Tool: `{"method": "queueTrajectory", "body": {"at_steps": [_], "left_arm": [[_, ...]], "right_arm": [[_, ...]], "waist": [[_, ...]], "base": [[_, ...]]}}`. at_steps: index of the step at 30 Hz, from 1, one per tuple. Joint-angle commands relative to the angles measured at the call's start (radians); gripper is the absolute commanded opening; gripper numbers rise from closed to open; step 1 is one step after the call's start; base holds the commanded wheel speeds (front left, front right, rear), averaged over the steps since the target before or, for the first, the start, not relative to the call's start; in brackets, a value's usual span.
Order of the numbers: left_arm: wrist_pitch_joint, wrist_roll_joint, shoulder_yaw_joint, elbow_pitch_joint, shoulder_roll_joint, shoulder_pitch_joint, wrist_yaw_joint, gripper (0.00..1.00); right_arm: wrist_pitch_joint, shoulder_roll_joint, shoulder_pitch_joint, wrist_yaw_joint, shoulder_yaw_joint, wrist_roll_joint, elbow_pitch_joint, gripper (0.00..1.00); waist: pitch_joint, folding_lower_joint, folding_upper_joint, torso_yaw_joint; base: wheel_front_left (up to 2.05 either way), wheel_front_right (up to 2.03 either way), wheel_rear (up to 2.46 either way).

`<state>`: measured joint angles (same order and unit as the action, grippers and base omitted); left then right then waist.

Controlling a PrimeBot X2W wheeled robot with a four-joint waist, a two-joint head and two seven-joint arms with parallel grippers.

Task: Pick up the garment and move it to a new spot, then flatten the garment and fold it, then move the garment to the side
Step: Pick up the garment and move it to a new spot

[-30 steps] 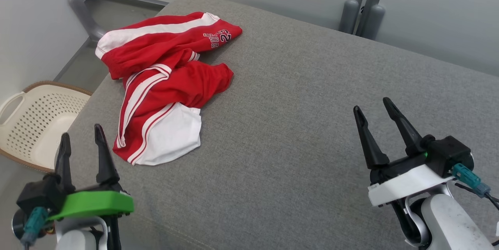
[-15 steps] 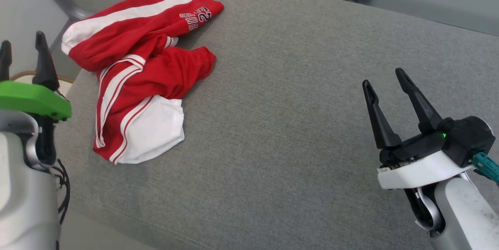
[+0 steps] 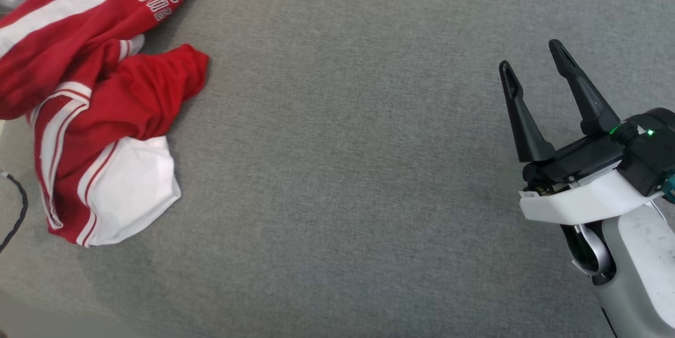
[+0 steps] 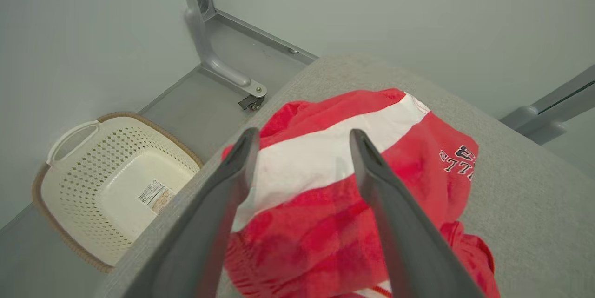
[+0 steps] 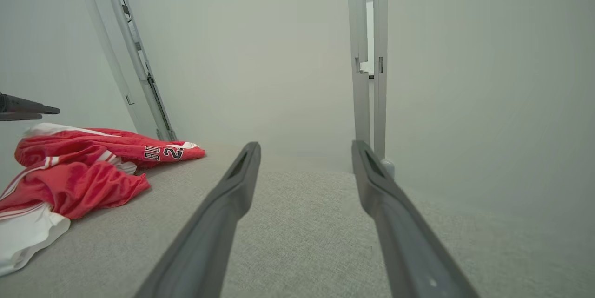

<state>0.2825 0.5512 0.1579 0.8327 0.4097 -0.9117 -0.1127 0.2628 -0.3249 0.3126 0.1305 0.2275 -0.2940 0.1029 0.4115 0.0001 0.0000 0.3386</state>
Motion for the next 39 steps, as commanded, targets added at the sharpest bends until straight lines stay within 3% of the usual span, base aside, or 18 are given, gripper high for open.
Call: {"method": "queueTrajectory", "body": {"at_steps": [1,5,12,13,14,27,39], "left_arm": [[0.044,0.004,-0.004,0.043,0.023,-0.023,-0.003,1.0],[0.112,-0.016,-0.028,0.135,0.064,-0.034,0.002,1.0],[0.137,-0.003,-0.046,0.233,0.077,-0.042,-0.009,0.99],[0.135,-0.005,-0.052,0.241,0.078,-0.042,-0.011,0.43],[0.123,-0.008,-0.058,0.243,0.08,-0.043,-0.012,0.02],[-0.066,-0.033,-0.169,0.204,0.133,-0.076,-0.018,0.0],[-0.041,0.036,-0.425,-0.108,0.105,-0.124,-0.018,0.0]], "right_arm": [[0.003,-0.004,0.022,0.0,0.003,-0.001,0.004,1.0],[0.003,-0.002,0.038,0.0,0.007,-0.007,-0.001,1.0],[0.003,0.004,0.037,0.0,0.003,-0.011,-0.015,1.0],[0.003,0.006,0.034,0.0,0.004,-0.012,-0.018,1.0],[0.003,0.006,0.032,0.0,0.004,-0.012,-0.02,1.0],[0.003,0.05,-0.019,0.0,0.026,-0.03,-0.054,1.0],[0.003,0.119,-0.085,0.0,0.024,-0.061,-0.065,1.0]], "waist": [[0.085,-0.0001,0.0,-0.091],[0.102,-0.0001,0.0,-0.122],[0.098,-0.0001,0.0,-0.141],[0.095,-0.0001,0.0,-0.142],[0.092,-0.0001,0.0,-0.141],[-0.055,-0.0001,0.0,-0.134],[-0.219,-0.0001,0.0,-0.197]], "base": [[0.0,0.0,0.0],[0.0,0.0,0.0],[0.0,0.0,0.0],[0.0,0.0,0.0],[0.0,0.0,0.0],[0.0,0.0,0.0],[0.0,0.0,0.0]]}}
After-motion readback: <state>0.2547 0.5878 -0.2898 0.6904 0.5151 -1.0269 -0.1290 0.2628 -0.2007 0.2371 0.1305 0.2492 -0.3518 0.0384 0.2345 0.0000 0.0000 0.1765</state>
